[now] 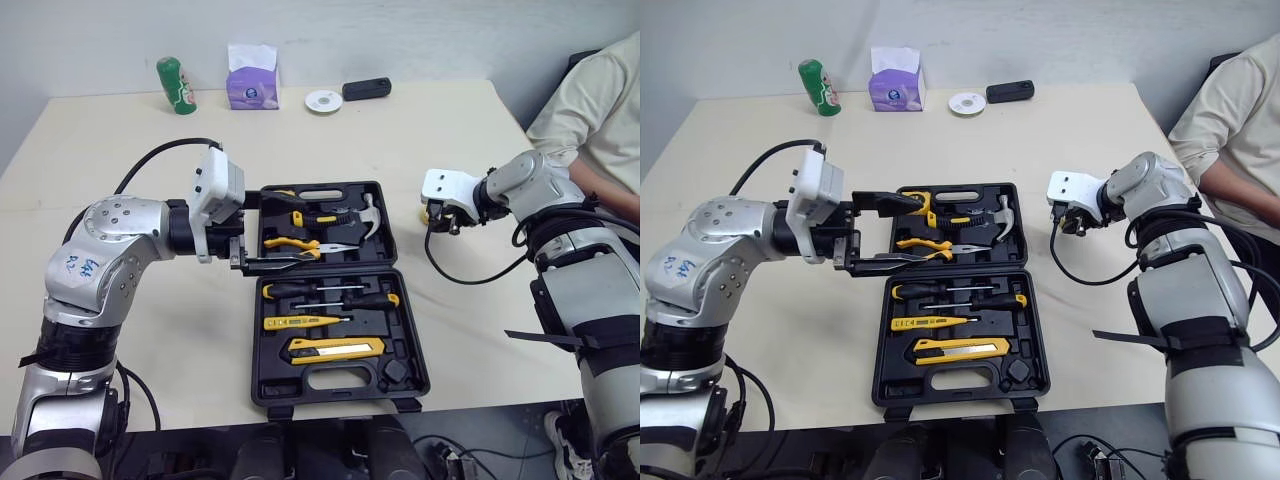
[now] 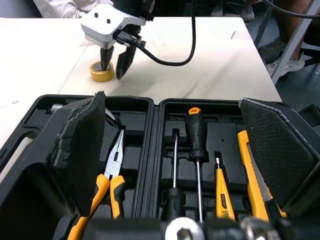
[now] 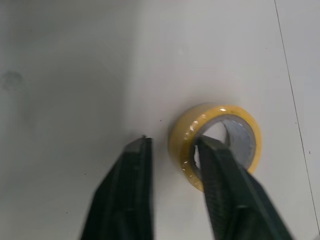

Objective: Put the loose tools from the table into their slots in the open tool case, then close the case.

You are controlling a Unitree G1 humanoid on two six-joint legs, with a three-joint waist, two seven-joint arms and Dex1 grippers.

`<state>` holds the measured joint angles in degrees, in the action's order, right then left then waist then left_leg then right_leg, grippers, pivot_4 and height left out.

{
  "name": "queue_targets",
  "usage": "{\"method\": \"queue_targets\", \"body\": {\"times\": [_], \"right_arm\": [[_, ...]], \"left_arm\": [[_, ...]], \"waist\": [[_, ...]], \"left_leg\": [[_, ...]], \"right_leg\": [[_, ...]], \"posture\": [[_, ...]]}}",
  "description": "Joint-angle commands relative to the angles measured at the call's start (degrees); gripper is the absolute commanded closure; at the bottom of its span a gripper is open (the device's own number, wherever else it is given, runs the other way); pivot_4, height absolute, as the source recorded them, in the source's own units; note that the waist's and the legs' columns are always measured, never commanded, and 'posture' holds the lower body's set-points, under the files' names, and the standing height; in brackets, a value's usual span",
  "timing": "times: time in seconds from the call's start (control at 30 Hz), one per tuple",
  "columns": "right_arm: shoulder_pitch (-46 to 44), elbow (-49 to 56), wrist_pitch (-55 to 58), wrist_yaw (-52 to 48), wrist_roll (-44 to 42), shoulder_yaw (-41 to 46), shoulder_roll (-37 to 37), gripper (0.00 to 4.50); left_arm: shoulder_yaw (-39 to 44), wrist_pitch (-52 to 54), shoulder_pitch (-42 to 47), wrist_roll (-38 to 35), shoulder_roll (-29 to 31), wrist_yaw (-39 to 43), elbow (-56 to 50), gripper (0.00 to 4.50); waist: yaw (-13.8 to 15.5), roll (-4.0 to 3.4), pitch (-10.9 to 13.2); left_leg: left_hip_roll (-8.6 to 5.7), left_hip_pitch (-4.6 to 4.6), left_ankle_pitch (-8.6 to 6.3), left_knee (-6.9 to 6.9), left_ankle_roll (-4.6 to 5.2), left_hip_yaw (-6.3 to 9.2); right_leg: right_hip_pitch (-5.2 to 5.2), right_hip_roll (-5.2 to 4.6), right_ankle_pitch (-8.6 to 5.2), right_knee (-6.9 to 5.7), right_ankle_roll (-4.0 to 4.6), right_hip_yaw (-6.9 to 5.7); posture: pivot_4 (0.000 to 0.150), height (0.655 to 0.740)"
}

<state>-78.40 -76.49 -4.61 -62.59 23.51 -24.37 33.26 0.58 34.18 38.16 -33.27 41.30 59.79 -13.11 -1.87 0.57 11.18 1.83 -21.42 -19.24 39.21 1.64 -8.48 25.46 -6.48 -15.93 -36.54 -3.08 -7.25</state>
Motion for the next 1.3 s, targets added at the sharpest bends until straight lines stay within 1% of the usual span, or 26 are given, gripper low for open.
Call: {"method": "queue_targets", "body": {"times": [0.03,0.13,0.23,0.27,0.37,0.4,0.47,0.53,0.6,0.67,0.7,0.83,0.93,1.0,1.13,1.17,1.23,1.3], "right_arm": [[-0.51,0.32,-0.39,0.76,0.59,1.07,0.96,4.44],[-0.83,0.90,-2.50,-0.36,0.43,1.24,2.12,4.44],[-0.93,2.11,-4.36,-3.95,-0.74,2.06,4.03,4.44],[-0.77,2.85,-5.02,-5.89,-1.39,2.50,4.91,4.44],[1.34,8.86,-5.54,-16.49,-5.35,5.04,9.03,4.44],[3.25,12.78,-4.71,-20.50,-7.17,6.02,10.78,4.44],[9.37,24.17,-0.97,-27.69,-11.66,7.74,14.93,4.44],[18.89,40.28,4.46,-29.86,-17.86,8.01,21.29,4.44],[28.50,54.36,9.92,-29.91,-22.62,9.31,27.59,4.44],[38.44,64.04,11.92,-29.25,-24.80,12.68,33.20,4.44],[42.21,67.15,12.18,-28.38,-25.25,14.13,35.11,4.44],[53.80,75.59,13.76,-23.49,-26.86,18.58,38.15,4.44],[59.72,79.89,14.34,-21.91,-27.08,20.56,38.78,4.44],[61.88,80.70,13.34,-20.64,-25.99,20.97,38.82,4.44],[62.90,78.93,10.23,-17.78,-23.00,20.15,38.38,4.44],[63.00,79.07,10.10,-17.82,-23.20,20.26,38.43,4.07],[63.15,80.38,10.94,-19.71,-24.70,20.77,39.54,3.20],[62.13,81.99,11.97,-22.65,-26.82,21.77,41.20,2.23]], "left_arm": [[0.39,-0.76,1.37,0.05,0.03,-0.31,-2.12,0.00],[0.01,-0.59,0.90,0.01,0.33,-0.13,-3.05,0.00],[-0.72,0.65,-0.84,-1.15,0.63,0.38,-6.03,0.00],[-1.04,0.89,-1.59,-1.55,0.77,0.71,-7.33,0.00],[-1.77,1.88,-3.33,-2.86,0.43,0.96,-10.68,0.00],[-1.88,2.34,-3.66,-3.41,0.31,1.03,-11.36,0.00],[-2.23,3.12,-4.09,-4.33,0.38,1.65,-12.24,0.00],[-2.67,3.70,-4.40,-5.10,0.45,2.41,-12.70,0.00],[-3.23,3.51,-4.45,-5.15,0.10,2.73,-12.63,0.00],[-4.03,3.06,-4.08,-4.90,-0.66,2.94,-12.05,0.00],[-4.34,2.90,-3.91,-4.80,-0.96,3.03,-11.79,0.00],[-5.40,2.18,-3.46,-4.20,-2.16,3.41,-11.00,0.00],[-5.92,1.90,-3.14,-3.97,-2.60,3.61,-10.58,0.00],[-6.16,1.84,-2.91,-3.91,-2.79,3.65,-10.40,0.00],[-6.47,1.52,-2.97,-3.50,-3.17,3.44,-10.35,0.00],[-6.53,1.49,-3.04,-3.38,-3.28,3.31,-10.40,0.00],[-6.55,1.45,-3.30,-3.26,-3.47,3.07,-10.54,0.00],[-6.63,1.35,-3.57,-3.15,-3.68,2.84,-10.63,0.00]], "waist": [[-0.04,0.00,0.00],[-0.04,0.00,0.00],[0.01,0.00,0.00],[0.03,0.00,0.00],[0.22,0.00,0.00],[0.31,0.00,0.00],[0.47,0.00,0.00],[0.85,0.00,0.00],[1.28,-0.03,0.02],[1.78,-0.03,0.02],[1.85,-0.03,0.02],[1.59,-0.02,0.02],[1.61,-0.01,0.03],[1.79,-0.01,0.03],[1.80,0.03,0.02],[1.79,0.05,0.02],[1.85,0.05,0.02],[1.85,0.04,0.03]], "left_leg": [[0.00,0.00,0.00,0.00,0.00,0.00],[0.00,0.00,0.00,0.00,0.00,0.00],[0.00,0.00,0.00,0.00,0.00,0.00],[-0.01,0.00,0.00,0.00,0.00,0.00],[-0.01,-0.01,0.00,0.00,0.00,0.00],[-0.01,-0.01,0.00,0.00,0.00,0.02],[-0.01,0.00,0.00,0.03,0.00,0.06],[-0.01,0.01,0.00,0.05,0.00,0.11],[-0.02,0.02,0.00,0.04,0.00,0.15],[-0.03,0.01,0.00,0.04,0.00,0.13],[-0.02,0.02,0.00,0.06,-0.01,0.13],[-0.05,0.27,0.00,0.12,-0.01,-0.06],[-0.01,0.37,0.05,0.12,-0.10,-0.05],[-0.01,0.36,0.06,0.12,-0.12,-0.01],[-0.04,0.35,0.06,0.13,-0.10,-0.01],[-0.03,0.36,0.06,0.13,-0.10,-0.01],[-0.04,0.35,0.06,0.14,-0.09,-0.01],[-0.04,0.34,0.07,0.14,-0.09,0.01]], "right_leg": [[0.00,0.00,0.00,0.00,0.00,0.00],[0.00,0.00,0.00,-0.01,0.00,0.01],[0.00,0.00,0.00,0.01,0.00,0.01],[0.00,0.00,0.00,0.01,0.00,0.01],[0.00,0.00,0.00,0.02,0.00,0.01],[0.00,0.00,0.00,0.01,0.00,0.01],[-0.03,0.01,0.00,0.01,0.00,0.00],[-0.09,0.02,0.00,0.03,-0.01,-0.02],[-0.11,0.01,0.01,0.04,-0.01,-0.07],[-0.09,0.01,0.01,0.05,-0.01,-0.07],[-0.09,0.02,0.01,0.04,-0.01,-0.07],[-0.17,0.03,0.01,0.14,-0.01,0.16],[-0.21,0.08,0.00,0.08,0.01,0.20],[-0.20,0.09,0.00,0.07,0.03,0.20],[-0.22,0.06,0.00,0.09,0.02,0.21],[-0.23,0.07,0.00,0.10,0.02,0.21],[-0.24,0.07,0.00,0.09,0.02,0.21],[-0.23,0.07,0.00,0.09,0.02,0.20]], "posture": [[0.150,0.7316],[0.150,0.7316],[0.150,0.7316],[0.150,0.7316],[0.150,0.7316],[0.150,0.7316],[0.150,0.7316],[0.150,0.7316],[0.150,0.7316],[0.150,0.7316],[0.150,0.7316],[0.150,0.7316],[0.150,0.7316],[0.150,0.7316],[0.150,0.7316],[0.150,0.7316],[0.150,0.7316],[0.150,0.7316]]}}
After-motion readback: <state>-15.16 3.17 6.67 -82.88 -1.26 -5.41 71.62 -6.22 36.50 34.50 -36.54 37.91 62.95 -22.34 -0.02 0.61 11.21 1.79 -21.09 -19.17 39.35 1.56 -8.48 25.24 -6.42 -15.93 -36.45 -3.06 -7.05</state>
